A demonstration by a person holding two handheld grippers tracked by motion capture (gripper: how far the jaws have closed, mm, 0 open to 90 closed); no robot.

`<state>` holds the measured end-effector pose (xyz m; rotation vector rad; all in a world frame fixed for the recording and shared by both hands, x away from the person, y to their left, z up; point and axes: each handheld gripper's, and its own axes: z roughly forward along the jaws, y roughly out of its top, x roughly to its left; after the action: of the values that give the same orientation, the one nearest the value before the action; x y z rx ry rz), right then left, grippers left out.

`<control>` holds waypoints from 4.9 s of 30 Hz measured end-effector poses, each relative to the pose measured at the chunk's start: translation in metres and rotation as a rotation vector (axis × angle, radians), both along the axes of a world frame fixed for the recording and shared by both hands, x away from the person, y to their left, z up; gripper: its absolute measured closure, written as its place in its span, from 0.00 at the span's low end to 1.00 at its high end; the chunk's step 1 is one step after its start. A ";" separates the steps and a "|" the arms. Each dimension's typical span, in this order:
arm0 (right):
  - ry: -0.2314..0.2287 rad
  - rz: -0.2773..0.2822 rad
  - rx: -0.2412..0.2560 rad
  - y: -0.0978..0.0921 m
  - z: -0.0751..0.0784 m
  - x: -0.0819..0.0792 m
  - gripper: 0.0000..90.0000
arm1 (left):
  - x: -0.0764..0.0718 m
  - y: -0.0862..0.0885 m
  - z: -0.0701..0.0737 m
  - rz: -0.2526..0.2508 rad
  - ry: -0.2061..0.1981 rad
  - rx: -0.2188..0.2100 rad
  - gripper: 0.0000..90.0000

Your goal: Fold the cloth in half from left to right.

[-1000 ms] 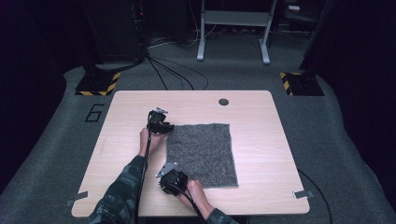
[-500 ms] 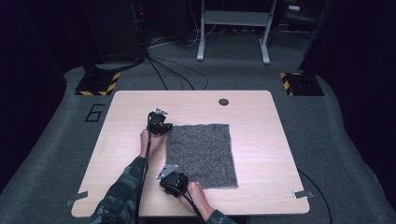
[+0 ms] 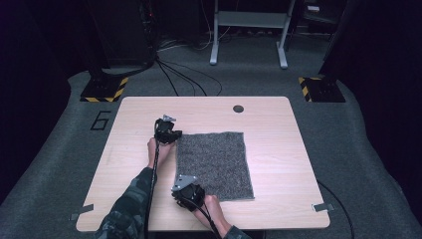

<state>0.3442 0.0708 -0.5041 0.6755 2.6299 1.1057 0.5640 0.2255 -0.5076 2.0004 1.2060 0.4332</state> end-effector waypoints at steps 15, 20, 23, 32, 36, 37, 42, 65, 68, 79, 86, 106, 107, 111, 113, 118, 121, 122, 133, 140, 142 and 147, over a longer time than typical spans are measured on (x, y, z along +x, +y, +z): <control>-0.048 -0.013 0.071 -0.005 0.021 -0.004 0.96 | 0.000 0.004 0.023 0.014 -0.028 0.052 0.99; -0.072 -0.010 0.089 -0.003 0.028 -0.003 0.96 | 0.001 0.005 0.028 0.021 -0.035 0.065 0.99; -0.079 -0.011 0.094 -0.001 0.033 -0.004 0.96 | 0.002 0.007 0.032 0.030 -0.030 0.069 0.99; -0.115 -0.006 0.120 0.003 0.046 -0.003 0.96 | 0.001 0.013 0.051 0.041 -0.061 0.094 0.99; -0.130 0.013 0.129 0.007 0.056 -0.004 0.96 | 0.003 0.018 0.063 0.055 -0.070 0.077 0.99; -0.140 0.009 0.140 0.008 0.057 -0.004 0.96 | 0.002 0.018 0.066 0.055 -0.080 0.089 0.99; -0.163 0.014 0.156 0.007 0.065 -0.006 0.96 | 0.001 0.014 0.078 0.046 -0.101 0.097 0.99; -0.160 -0.115 0.185 -0.051 0.062 -0.014 0.96 | 0.012 -0.061 0.082 -0.067 -0.122 0.150 0.99; -0.156 -0.137 0.188 -0.058 0.060 -0.015 0.96 | 0.013 -0.069 0.079 -0.078 -0.116 0.152 0.99; -0.097 -0.212 0.163 -0.089 0.040 -0.011 0.96 | 0.020 -0.105 0.063 -0.122 -0.096 0.170 0.99; -0.064 -0.267 0.161 -0.111 0.032 -0.011 0.96 | 0.023 -0.123 0.053 -0.138 -0.087 0.171 0.99; -0.052 -0.355 0.138 -0.138 0.015 -0.010 0.95 | 0.035 -0.158 0.036 -0.170 -0.043 0.186 0.98; -0.046 -0.363 0.131 -0.139 0.015 -0.011 0.95 | 0.036 -0.160 0.034 -0.170 -0.034 0.188 0.98; -0.027 -0.376 0.103 -0.143 0.007 -0.008 0.95 | 0.039 -0.166 0.027 -0.171 -0.021 0.182 0.98; -0.019 -0.385 0.097 -0.144 0.006 -0.009 0.94 | 0.039 -0.166 0.025 -0.170 -0.016 0.169 0.97; -0.018 -0.403 0.080 -0.150 0.006 -0.010 0.86 | 0.041 -0.166 0.026 -0.163 0.000 0.124 0.56; 0.000 -0.437 0.070 -0.155 0.004 -0.011 0.73 | 0.041 -0.161 0.031 -0.148 0.003 0.110 0.36; 0.005 -0.457 0.064 -0.158 0.003 -0.012 0.69 | 0.041 -0.158 0.033 -0.149 0.009 0.105 0.31; 0.004 -0.558 0.103 -0.184 0.013 0.000 0.32 | 0.009 -0.103 0.048 -0.138 0.016 0.080 0.18; -0.012 -0.528 0.043 -0.176 0.010 0.026 0.24 | -0.028 -0.077 0.029 -0.154 0.060 0.141 0.18; -0.001 -0.539 0.018 -0.172 0.005 0.031 0.25 | -0.036 -0.073 0.020 -0.144 0.061 0.166 0.18; 0.036 -0.537 -0.032 -0.168 -0.010 0.030 0.25 | -0.037 -0.070 -0.001 -0.138 0.089 0.199 0.19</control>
<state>0.3746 -0.0971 -0.5143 1.3016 2.2701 0.8873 0.5272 0.1554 -0.5084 2.2783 1.1055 0.4126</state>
